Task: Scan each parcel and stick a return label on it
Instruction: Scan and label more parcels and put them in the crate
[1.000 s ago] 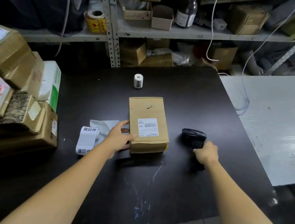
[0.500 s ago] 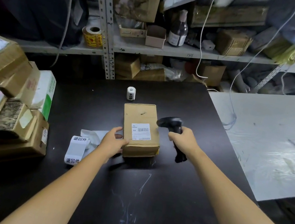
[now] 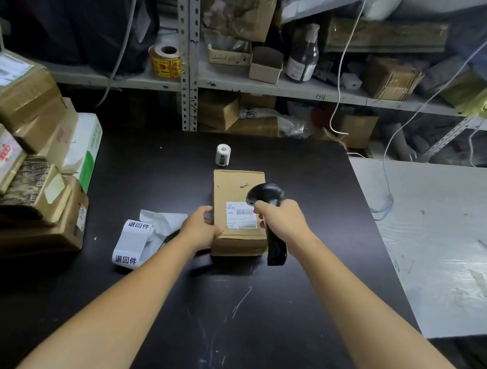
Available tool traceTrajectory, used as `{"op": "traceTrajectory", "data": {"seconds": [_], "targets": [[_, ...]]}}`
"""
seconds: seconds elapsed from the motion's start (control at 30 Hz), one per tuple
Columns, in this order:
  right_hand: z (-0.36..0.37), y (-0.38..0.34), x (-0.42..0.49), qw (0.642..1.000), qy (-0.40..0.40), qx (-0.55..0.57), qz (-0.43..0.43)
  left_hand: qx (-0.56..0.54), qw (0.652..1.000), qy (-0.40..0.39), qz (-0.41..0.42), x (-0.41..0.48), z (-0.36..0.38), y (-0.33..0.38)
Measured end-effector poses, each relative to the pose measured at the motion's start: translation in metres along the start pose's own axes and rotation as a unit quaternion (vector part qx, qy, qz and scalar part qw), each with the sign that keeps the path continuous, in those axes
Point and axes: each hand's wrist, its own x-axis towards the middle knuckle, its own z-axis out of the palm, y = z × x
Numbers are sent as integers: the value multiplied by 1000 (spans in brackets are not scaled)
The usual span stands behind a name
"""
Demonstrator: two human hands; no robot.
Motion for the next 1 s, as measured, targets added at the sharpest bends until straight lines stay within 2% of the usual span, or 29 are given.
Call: {"op": "traceTrajectory", "data": {"seconds": [0.27, 1.0], "targets": [[-11, -5, -8, 1000, -18, 11, -1, 19, 1000, -8, 1, 0, -1, 0], [-25, 3, -4, 999, -29, 11, -11, -12, 1000, -5, 6, 1, -2, -6]]}}
